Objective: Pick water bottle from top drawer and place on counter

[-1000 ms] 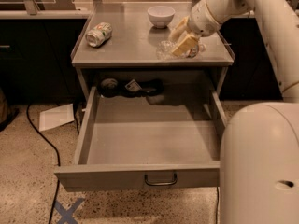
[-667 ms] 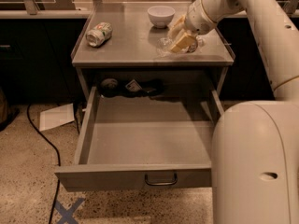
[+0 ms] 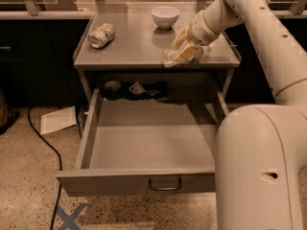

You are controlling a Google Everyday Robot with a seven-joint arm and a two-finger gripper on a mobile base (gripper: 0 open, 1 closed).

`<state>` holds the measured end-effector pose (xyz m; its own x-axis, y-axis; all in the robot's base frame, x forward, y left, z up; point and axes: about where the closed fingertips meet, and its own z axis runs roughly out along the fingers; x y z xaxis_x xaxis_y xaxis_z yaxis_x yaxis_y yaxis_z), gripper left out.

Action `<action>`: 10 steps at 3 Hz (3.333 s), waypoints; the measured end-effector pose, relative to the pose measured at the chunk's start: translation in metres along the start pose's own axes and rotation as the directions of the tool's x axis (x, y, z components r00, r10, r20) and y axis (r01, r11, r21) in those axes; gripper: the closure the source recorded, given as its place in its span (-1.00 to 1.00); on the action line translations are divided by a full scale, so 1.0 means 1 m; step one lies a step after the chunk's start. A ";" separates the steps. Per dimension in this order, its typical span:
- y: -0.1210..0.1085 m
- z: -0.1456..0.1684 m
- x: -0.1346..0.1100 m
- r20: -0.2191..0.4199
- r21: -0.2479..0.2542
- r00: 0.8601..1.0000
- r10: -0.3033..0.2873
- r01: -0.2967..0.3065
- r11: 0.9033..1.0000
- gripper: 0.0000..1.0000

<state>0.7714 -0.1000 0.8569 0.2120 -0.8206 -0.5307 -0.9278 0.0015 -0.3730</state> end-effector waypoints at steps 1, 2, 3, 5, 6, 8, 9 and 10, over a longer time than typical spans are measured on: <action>0.001 0.001 0.000 0.000 -0.002 1.000 0.000 0.000 1.000 0.63; 0.001 0.001 0.000 0.000 -0.002 1.000 0.000 0.000 1.000 0.16; -0.001 -0.003 -0.003 0.000 -0.002 1.000 0.000 0.000 1.000 -0.10; -0.015 0.011 -0.006 0.028 0.007 1.000 -0.015 0.015 1.000 0.74; -0.017 0.014 -0.006 0.032 0.004 0.999 -0.007 0.007 1.000 1.00; -0.017 0.014 -0.006 0.032 0.004 0.999 -0.007 0.007 1.000 0.17; -0.017 0.014 -0.006 0.032 0.004 0.999 -0.007 0.007 1.000 -0.30; -0.017 0.014 -0.006 0.032 0.004 0.999 -0.007 0.007 1.000 -0.76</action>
Offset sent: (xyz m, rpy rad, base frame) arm -0.0001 0.0005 -0.0012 -0.0004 0.0022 0.0009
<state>0.7904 -0.0870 0.8561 0.2281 -0.8019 -0.5521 -0.9253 -0.0020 -0.3793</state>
